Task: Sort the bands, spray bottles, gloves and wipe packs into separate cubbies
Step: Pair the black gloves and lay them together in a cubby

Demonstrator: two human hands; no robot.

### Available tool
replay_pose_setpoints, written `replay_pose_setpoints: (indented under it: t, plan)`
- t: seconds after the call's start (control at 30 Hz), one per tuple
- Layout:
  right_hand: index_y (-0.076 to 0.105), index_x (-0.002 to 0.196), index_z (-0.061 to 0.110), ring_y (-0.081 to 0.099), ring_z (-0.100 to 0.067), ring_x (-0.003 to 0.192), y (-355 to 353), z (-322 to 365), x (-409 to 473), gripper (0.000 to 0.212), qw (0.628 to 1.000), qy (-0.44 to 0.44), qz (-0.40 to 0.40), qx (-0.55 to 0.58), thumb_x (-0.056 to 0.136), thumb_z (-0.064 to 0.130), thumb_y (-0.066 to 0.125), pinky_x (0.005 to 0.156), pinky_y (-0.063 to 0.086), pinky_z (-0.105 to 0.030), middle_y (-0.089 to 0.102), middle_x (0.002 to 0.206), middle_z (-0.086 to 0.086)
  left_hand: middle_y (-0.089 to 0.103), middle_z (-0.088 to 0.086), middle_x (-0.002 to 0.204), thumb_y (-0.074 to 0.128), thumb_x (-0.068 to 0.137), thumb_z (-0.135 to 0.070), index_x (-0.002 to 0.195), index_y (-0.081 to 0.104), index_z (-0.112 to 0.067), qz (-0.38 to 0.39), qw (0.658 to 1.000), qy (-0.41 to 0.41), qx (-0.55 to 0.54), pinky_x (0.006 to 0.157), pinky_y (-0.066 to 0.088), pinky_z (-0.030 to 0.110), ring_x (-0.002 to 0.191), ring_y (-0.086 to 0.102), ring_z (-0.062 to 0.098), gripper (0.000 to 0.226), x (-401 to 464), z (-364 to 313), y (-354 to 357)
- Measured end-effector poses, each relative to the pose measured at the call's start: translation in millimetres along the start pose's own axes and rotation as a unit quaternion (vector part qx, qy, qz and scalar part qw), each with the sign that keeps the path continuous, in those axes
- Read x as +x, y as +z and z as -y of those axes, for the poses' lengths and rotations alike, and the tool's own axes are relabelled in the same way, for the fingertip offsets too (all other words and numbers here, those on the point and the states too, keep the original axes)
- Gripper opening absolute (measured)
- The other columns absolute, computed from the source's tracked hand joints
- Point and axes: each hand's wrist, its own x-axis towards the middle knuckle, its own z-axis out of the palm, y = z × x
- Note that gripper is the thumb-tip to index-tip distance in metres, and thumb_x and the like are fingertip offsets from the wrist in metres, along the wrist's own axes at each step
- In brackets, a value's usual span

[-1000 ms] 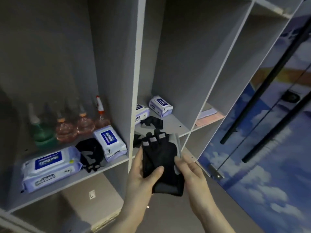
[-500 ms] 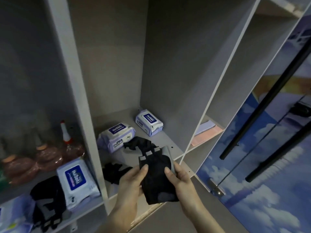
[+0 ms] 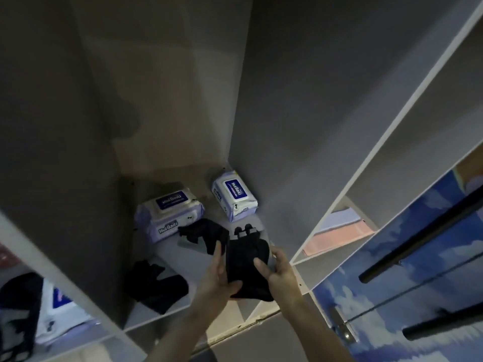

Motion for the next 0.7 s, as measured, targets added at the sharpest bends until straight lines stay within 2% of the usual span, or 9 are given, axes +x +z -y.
replay_pose_setpoints:
  t: [0.07, 0.2, 0.27, 0.37, 0.4, 0.47, 0.53, 0.6, 0.7]
  plan:
    - [0.058, 0.106, 0.014, 0.065, -0.024, 0.094, -10, -3, 25, 0.023, 1.0, -0.014, -0.003, 0.001, 0.087, 0.002, 0.063, 0.073, 0.054, -0.02, 0.067, 0.1, -0.009, 0.055, 0.018, 0.133, 0.047, 0.078, 0.03, 0.148, 0.01, -0.028, -0.042, 0.999, 0.028, 0.021, 0.074, 0.054, 0.017, 0.125, 0.052, 0.03, 0.098, 25, 14, 9]
    - [0.047, 0.132, 0.012, 0.057, -0.027, 0.117, -24, -26, 77, 0.047, 0.999, 0.009, 0.021, -0.028, 0.088, 0.001, 0.061, 0.1, 0.048, -0.04, 0.06, 0.124, -0.012, 0.065, -0.011, 0.108, 0.043, 0.078, 0.032, 0.132, 0.035, -0.025, -0.079, 0.995, 0.053, 0.032, 0.073, 0.051, 0.012, 0.098, 0.063, 0.0, 0.079, 76, 35, 31]
    - [0.031, 0.144, 0.009, 0.041, -0.03, 0.133, -32, -47, 92, 0.067, 0.985, -0.012, 0.034, -0.168, 0.086, 0.017, 0.063, 0.11, 0.035, -0.042, 0.044, 0.141, -0.014, 0.07, -0.01, 0.097, 0.041, 0.076, 0.034, 0.123, 0.047, -0.011, -0.113, 0.991, 0.042, 0.056, 0.065, 0.049, 0.009, 0.098, 0.063, 0.014, 0.065, 97, 51, 38]
    - [0.011, 0.15, 0.011, 0.014, -0.026, 0.145, -41, -81, 95, 0.08, 0.915, -0.099, 0.121, -0.372, 0.083, 0.033, 0.049, 0.114, 0.014, -0.027, 0.011, 0.157, -0.013, 0.067, 0.007, 0.107, 0.048, 0.08, 0.019, 0.127, 0.052, -0.01, -0.148, 0.98, -0.035, 0.13, 0.056, 0.049, 0.013, 0.095, 0.061, 0.023, 0.056, 121, 72, 36]
    - [0.01, 0.15, 0.015, 0.012, -0.025, 0.146, -44, -93, 93, 0.077, 0.887, -0.139, 0.139, -0.417, 0.086, 0.031, 0.048, 0.114, 0.015, -0.026, 0.007, 0.159, -0.01, 0.066, 0.009, 0.107, 0.049, 0.082, 0.014, 0.126, 0.054, -0.011, -0.137, 0.978, -0.049, 0.149, 0.057, 0.05, 0.016, 0.09, 0.062, 0.022, 0.051, 125, 75, 35]
    - [0.023, 0.149, 0.017, 0.019, -0.027, 0.143, -53, -114, 95, 0.07, 0.825, -0.256, 0.129, -0.487, 0.086, 0.025, 0.052, 0.112, 0.028, -0.034, 0.02, 0.156, -0.01, 0.064, 0.01, 0.108, 0.05, 0.085, 0.004, 0.123, 0.057, -0.016, -0.133, 0.964, -0.036, 0.229, 0.07, 0.056, 0.025, 0.09, 0.063, 0.021, 0.043, 125, 75, 33]
    - [0.033, 0.145, 0.015, 0.023, -0.027, 0.141, -58, -126, 97, 0.075, 0.797, -0.299, 0.134, -0.507, 0.076, 0.016, 0.062, 0.114, 0.027, -0.036, 0.032, 0.153, -0.009, 0.054, 0.004, 0.128, 0.051, 0.087, -0.009, 0.129, 0.054, -0.022, -0.164, 0.895, 0.028, 0.414, 0.096, 0.048, 0.032, 0.113, 0.056, 0.019, 0.044, 116, 80, 28]
    - [0.037, 0.144, 0.014, 0.024, -0.028, 0.141, -61, -128, 97, 0.086, 0.771, -0.322, 0.152, -0.527, 0.066, 0.013, 0.073, 0.116, 0.025, -0.034, 0.037, 0.151, -0.008, 0.039, -0.008, 0.146, 0.046, 0.093, -0.017, 0.138, 0.048, -0.027, -0.123, 0.799, 0.101, 0.58, 0.114, 0.028, 0.03, 0.136, 0.036, 0.011, 0.046, 104, 90, 23]
    - [0.047, 0.137, 0.015, 0.043, -0.029, 0.133, -68, -123, 96, 0.096, 0.741, -0.29, 0.181, -0.578, 0.05, 0.023, 0.088, 0.101, 0.037, -0.029, 0.048, 0.144, -0.005, 0.019, -0.013, 0.157, 0.04, 0.096, -0.02, 0.148, 0.03, -0.029, -0.011, 0.744, 0.084, 0.663, 0.119, 0.003, 0.029, 0.147, 0.008, 0.008, 0.053, 91, 102, 25]
